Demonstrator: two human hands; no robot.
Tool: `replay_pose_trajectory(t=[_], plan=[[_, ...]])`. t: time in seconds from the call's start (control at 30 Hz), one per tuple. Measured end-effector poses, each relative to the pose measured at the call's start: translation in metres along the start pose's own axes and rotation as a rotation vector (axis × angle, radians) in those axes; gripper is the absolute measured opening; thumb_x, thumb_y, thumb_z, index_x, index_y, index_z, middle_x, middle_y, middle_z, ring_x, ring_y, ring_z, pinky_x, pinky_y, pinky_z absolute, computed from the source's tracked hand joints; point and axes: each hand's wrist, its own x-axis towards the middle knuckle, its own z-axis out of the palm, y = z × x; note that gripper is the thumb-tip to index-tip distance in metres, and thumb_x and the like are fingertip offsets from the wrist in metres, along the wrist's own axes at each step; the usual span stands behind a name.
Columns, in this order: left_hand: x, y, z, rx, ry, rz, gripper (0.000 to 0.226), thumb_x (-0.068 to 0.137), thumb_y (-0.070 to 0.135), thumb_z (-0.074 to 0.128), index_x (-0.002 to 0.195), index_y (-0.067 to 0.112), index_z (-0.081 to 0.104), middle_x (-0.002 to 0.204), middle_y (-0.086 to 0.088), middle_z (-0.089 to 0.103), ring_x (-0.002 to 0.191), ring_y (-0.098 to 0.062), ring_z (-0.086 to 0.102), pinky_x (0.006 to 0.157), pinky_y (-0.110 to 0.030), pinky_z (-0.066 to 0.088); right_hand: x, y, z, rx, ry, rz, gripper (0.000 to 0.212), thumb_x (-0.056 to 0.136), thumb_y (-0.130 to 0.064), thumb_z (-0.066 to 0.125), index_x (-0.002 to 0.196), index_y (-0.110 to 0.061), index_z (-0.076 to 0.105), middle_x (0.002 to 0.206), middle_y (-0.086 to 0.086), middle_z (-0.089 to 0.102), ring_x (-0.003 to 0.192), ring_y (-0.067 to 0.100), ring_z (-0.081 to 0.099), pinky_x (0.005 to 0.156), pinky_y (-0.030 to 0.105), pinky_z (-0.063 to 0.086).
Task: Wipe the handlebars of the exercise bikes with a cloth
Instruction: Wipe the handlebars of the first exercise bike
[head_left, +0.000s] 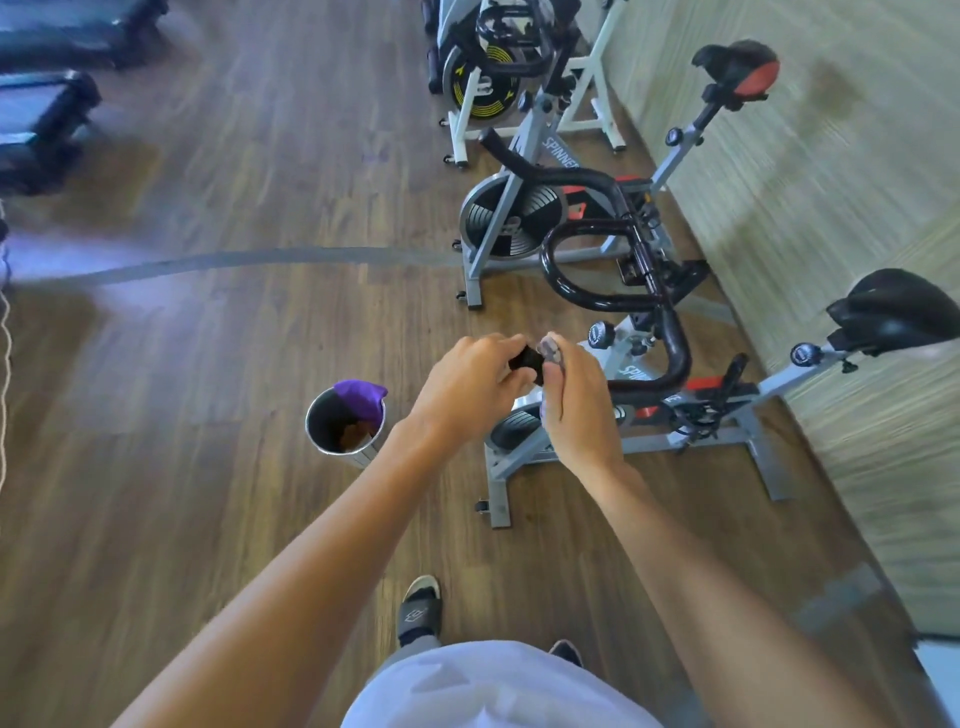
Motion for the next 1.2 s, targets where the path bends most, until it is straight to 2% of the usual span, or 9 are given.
replay_pose_trajectory(t=[0.07, 0.17, 0.33, 0.4, 0.5, 0.67, 0.8, 1.03, 1.2], plan=[[0.005, 0.001, -0.003, 0.069, -0.023, 0.02, 0.016, 0.098, 0.027, 0.059, 0.108, 0.017, 0.066, 0.098, 0.002, 0.067, 0.087, -0.02, 0.063, 0.077, -0.044, 0.056, -0.002, 0.034, -0.02, -0.081, -0.043, -0.055, 0.062, 0.109, -0.051, 0.014, 0.125, -0.007, 0.055, 0.11, 0.001, 0.062, 0.108, 0.026, 0.06, 0.099, 0.038, 0.047], [0.01, 0.005, -0.006, 0.146, -0.047, 0.041, 0.017, 0.098, 0.025, 0.06, 0.109, 0.015, 0.067, 0.1, 0.001, 0.067, 0.088, -0.021, 0.063, 0.073, -0.038, 0.054, -0.005, 0.047, -0.033, -0.249, 0.046, -0.103, 0.063, 0.109, -0.051, 0.013, 0.114, -0.009, 0.059, 0.107, 0.0, 0.059, 0.102, 0.023, 0.055, 0.097, 0.04, 0.044], [0.014, 0.009, -0.007, 0.283, -0.058, 0.021, 0.014, 0.098, 0.027, 0.054, 0.104, 0.018, 0.063, 0.096, 0.001, 0.064, 0.081, -0.022, 0.06, 0.052, -0.027, 0.033, -0.004, 0.01, -0.008, -0.043, -0.006, -0.053, 0.052, 0.11, -0.046, 0.021, 0.129, -0.012, 0.055, 0.113, -0.004, 0.061, 0.107, 0.012, 0.054, 0.104, 0.033, 0.044], [0.013, 0.009, -0.008, 0.297, -0.065, 0.026, 0.016, 0.099, 0.028, 0.054, 0.108, 0.019, 0.063, 0.099, 0.002, 0.064, 0.082, -0.021, 0.061, 0.054, -0.028, 0.038, -0.001, 0.035, -0.035, -0.158, -0.051, -0.111, 0.061, 0.109, -0.051, 0.014, 0.115, -0.011, 0.06, 0.097, -0.007, 0.058, 0.093, 0.012, 0.052, 0.096, 0.04, 0.048], [0.014, 0.011, -0.008, 0.296, -0.075, 0.024, 0.015, 0.1, 0.027, 0.054, 0.11, 0.02, 0.064, 0.1, 0.002, 0.063, 0.08, -0.019, 0.06, 0.054, -0.026, 0.037, -0.002, 0.054, -0.053, -0.316, 0.047, -0.142, 0.067, 0.109, -0.051, 0.01, 0.111, -0.01, 0.063, 0.103, -0.002, 0.063, 0.099, 0.018, 0.055, 0.098, 0.04, 0.045], [0.02, 0.004, -0.012, 0.3, -0.15, 0.084, 0.013, 0.1, 0.026, 0.053, 0.105, 0.017, 0.061, 0.101, 0.002, 0.062, 0.084, -0.021, 0.06, 0.057, -0.028, 0.039, -0.008, 0.007, 0.002, 0.02, 0.092, 0.006, 0.051, 0.11, -0.041, 0.024, 0.13, -0.009, 0.058, 0.122, 0.001, 0.064, 0.116, 0.017, 0.055, 0.105, 0.037, 0.043], [0.025, -0.003, -0.026, 0.279, -0.233, 0.232, 0.014, 0.099, 0.027, 0.055, 0.106, 0.017, 0.063, 0.101, 0.003, 0.063, 0.089, -0.02, 0.059, 0.073, -0.04, 0.053, -0.007, 0.013, -0.004, 0.036, 0.059, -0.036, 0.051, 0.108, -0.04, 0.026, 0.137, -0.01, 0.054, 0.129, 0.002, 0.062, 0.121, 0.016, 0.053, 0.107, 0.031, 0.041], [0.037, -0.039, -0.013, 0.147, -0.217, 0.507, 0.019, 0.104, 0.031, 0.046, 0.109, 0.016, 0.058, 0.097, 0.008, 0.058, 0.083, -0.016, 0.058, 0.077, -0.043, 0.052, -0.008, 0.015, 0.029, 0.006, 0.43, -0.061, 0.043, 0.106, -0.03, 0.033, 0.122, -0.005, 0.064, 0.111, 0.001, 0.068, 0.104, 0.019, 0.061, 0.095, 0.038, 0.049], [0.041, -0.062, 0.014, 0.027, -0.013, 0.691, 0.026, 0.106, 0.031, 0.04, 0.116, 0.015, 0.059, 0.104, 0.006, 0.062, 0.092, -0.019, 0.062, 0.08, -0.04, 0.051, 0.0, 0.039, 0.046, -0.139, 0.708, -0.361, 0.045, 0.11, -0.033, 0.029, 0.119, -0.004, 0.062, 0.107, 0.005, 0.065, 0.095, 0.023, 0.06, 0.088, 0.036, 0.05]])
